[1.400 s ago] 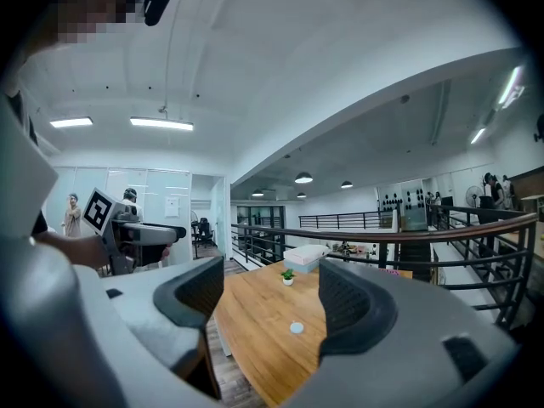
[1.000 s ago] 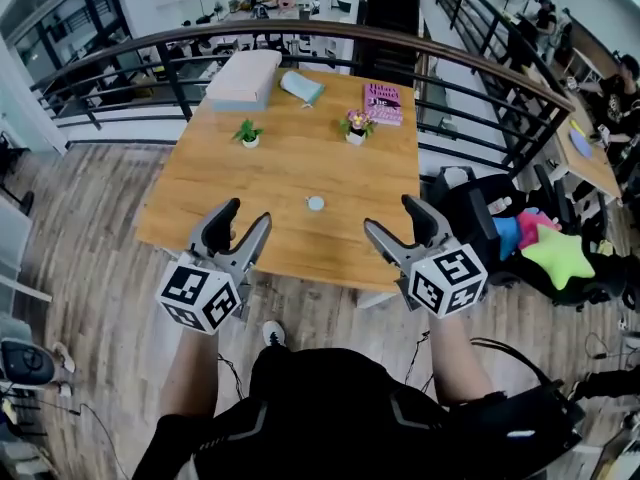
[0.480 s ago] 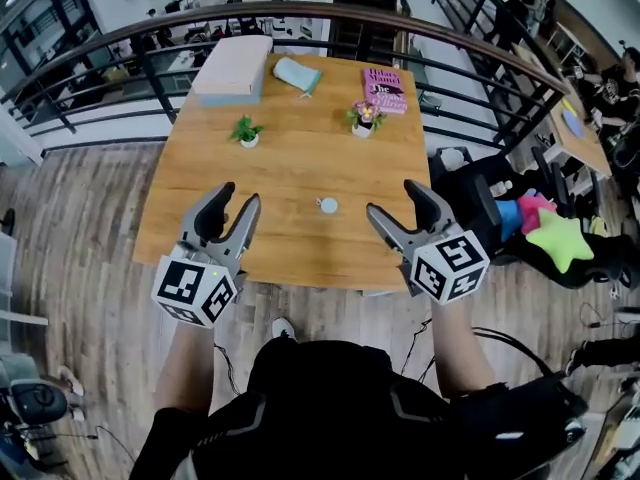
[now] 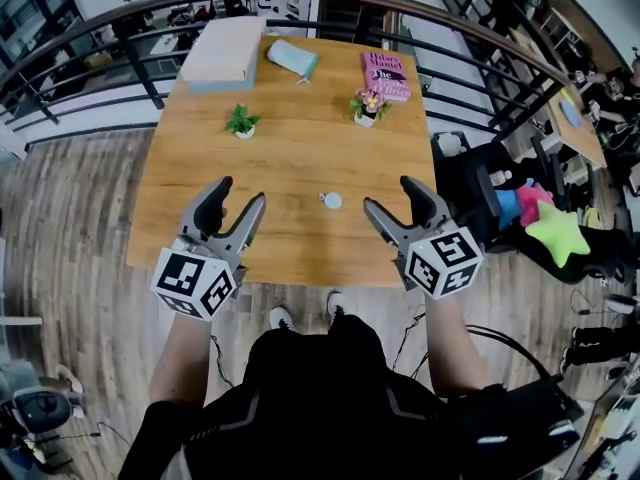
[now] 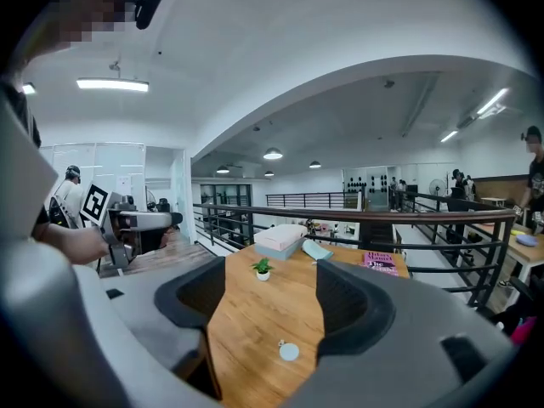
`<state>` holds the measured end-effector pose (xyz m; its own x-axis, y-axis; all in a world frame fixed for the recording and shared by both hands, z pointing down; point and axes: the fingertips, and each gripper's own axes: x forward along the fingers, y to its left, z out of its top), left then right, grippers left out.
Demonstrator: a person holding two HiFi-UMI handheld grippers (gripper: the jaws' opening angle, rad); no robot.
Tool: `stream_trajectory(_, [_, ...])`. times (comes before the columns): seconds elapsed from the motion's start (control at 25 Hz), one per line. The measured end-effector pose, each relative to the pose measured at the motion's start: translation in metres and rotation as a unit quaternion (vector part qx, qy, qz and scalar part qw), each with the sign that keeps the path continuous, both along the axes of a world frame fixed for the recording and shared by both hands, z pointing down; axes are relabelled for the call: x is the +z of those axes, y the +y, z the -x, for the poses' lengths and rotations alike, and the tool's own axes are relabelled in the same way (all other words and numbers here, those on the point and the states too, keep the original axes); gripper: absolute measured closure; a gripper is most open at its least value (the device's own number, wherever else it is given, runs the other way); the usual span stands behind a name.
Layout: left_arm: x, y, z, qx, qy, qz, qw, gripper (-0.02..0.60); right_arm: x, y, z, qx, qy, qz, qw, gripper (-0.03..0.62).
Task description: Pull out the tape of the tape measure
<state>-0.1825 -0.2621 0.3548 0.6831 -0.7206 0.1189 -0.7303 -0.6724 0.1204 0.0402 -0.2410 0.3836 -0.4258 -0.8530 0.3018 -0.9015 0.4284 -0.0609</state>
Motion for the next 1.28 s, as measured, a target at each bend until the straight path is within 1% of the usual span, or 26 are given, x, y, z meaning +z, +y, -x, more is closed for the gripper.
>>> stream_trajectory(0.12, [0.012,-0.008,-0.003,-0.008,-0.002,0.017,0.9998,0.321,0.016,-0.015,-0.003,-0.014,0.001,0.012,1.000,0.255])
stream_trajectory(0.24, [0.024,-0.017,-0.008,-0.023,-0.010,0.030,0.9992,0.307,0.032,-0.033,-0.004,-0.037,-0.001,0.023,0.999,0.269])
stream_trajectory(0.4, [0.040,-0.023,-0.011,-0.054,-0.023,0.032,0.9978,0.307,0.064,-0.052,-0.004,-0.067,0.002,0.049,0.997,0.269])
stream_trajectory(0.52, [0.060,-0.025,-0.012,-0.068,-0.026,0.048,0.9962,0.307,0.094,-0.066,0.001,-0.102,0.018,0.069,0.992,0.269])
stream_trajectory(0.64, [0.087,-0.022,-0.014,-0.080,-0.037,0.073,0.9934,0.307,0.127,-0.076,0.005,-0.129,0.036,0.088,0.987,0.275])
stream_trajectory(0.76, [0.111,-0.015,-0.017,-0.092,-0.038,0.099,0.9902,0.307,0.161,-0.080,0.011,-0.162,0.045,0.111,0.979,0.283])
stream_trajectory(0.92, [0.138,-0.009,-0.025,-0.100,-0.045,0.130,0.9854,0.307,0.206,-0.084,0.019,-0.199,0.076,0.140,0.967,0.300])
stream_trajectory(1.0, [0.149,-0.007,-0.026,-0.110,-0.049,0.139,0.9829,0.308,0.226,-0.087,0.020,-0.209,0.091,0.152,0.962,0.301])
stream_trajectory(1.12, [0.160,-0.006,-0.025,-0.134,-0.056,0.142,0.9791,0.308,0.252,-0.089,0.024,-0.226,0.109,0.169,0.953,0.299])
stream_trajectory(1.28, [0.182,0.000,-0.025,-0.144,-0.058,0.169,0.9734,0.308,0.286,-0.088,0.029,-0.252,0.130,0.192,0.939,0.299])
